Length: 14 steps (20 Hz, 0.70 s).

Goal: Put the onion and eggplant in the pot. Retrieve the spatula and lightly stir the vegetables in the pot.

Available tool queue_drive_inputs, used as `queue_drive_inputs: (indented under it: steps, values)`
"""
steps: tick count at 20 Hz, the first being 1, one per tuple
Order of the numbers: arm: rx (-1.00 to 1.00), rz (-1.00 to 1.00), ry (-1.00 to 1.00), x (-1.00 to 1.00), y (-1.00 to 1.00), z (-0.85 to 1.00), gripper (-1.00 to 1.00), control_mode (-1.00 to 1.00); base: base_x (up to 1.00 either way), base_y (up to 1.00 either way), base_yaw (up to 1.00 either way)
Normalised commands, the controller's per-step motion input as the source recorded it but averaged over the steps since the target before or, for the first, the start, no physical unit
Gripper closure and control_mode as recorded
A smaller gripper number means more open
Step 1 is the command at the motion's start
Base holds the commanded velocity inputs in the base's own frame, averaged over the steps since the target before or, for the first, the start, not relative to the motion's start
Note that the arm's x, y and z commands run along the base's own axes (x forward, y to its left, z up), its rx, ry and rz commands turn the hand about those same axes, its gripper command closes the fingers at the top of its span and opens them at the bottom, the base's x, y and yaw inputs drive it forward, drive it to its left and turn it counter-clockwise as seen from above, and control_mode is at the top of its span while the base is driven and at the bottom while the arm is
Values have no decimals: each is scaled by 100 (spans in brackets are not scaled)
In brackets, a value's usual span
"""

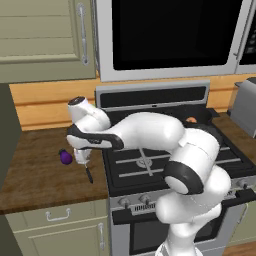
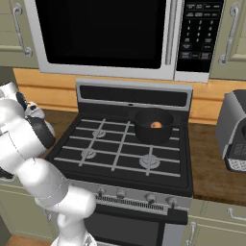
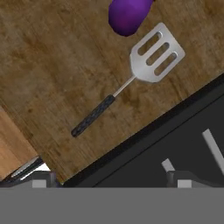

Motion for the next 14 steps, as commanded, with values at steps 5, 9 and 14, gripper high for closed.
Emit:
queue_drive_inputs:
  steps: [5, 9, 14]
  values:
    - [0, 0, 0, 0, 0, 0, -100, -100, 0, 0, 0]
    - [0, 0, 0, 0, 0, -3, -100, -100, 0, 0, 0]
    - [4, -7, 0, 0, 0, -29, -100, -100, 0, 0, 0]
